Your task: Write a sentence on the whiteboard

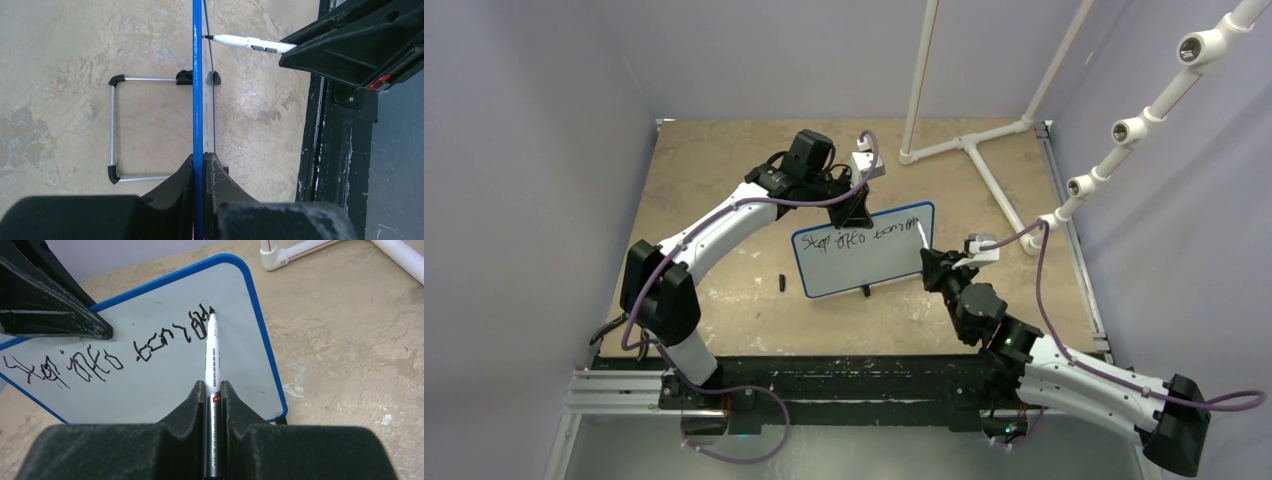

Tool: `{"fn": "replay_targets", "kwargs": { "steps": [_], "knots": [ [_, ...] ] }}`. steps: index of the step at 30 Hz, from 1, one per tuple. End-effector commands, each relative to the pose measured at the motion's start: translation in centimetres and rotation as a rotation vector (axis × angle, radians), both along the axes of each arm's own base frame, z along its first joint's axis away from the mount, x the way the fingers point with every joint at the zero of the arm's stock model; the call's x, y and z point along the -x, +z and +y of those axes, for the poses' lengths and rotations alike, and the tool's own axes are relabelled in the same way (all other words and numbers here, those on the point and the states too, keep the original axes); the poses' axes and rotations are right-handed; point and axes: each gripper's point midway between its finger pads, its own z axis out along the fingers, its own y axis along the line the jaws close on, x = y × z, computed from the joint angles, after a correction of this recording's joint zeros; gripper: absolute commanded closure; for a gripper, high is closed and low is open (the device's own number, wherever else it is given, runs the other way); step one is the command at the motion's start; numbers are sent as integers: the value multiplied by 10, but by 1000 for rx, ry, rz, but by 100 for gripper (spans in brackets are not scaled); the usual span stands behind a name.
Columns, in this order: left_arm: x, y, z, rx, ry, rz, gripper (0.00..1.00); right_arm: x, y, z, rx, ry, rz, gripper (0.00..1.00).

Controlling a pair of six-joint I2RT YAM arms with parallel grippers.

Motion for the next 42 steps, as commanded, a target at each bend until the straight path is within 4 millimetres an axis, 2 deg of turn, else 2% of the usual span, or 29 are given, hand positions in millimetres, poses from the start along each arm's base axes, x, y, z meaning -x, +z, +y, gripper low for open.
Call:
{"fn": "replay_targets", "kwargs": {
  "steps": [1,20,27,33,42],
  "knots": [
    [19,-9,5,-26,-44,46,100,1,18,-13,-56,-46,-39,100],
    [19,-11,5,-29,-43,51,100,-2,10,-6,-16,-34,-19,100],
    [20,-10,5,-27,-45,47,100,1,0,-2,-24,-12,24,100],
    [19,-9,5,-25,-45,47,100,4,-8,-6,-39,-20,49,100],
    [20,-9,5,-24,-45,46,100,-1,3,-9,-41,-53,14,100]
  ]
}}
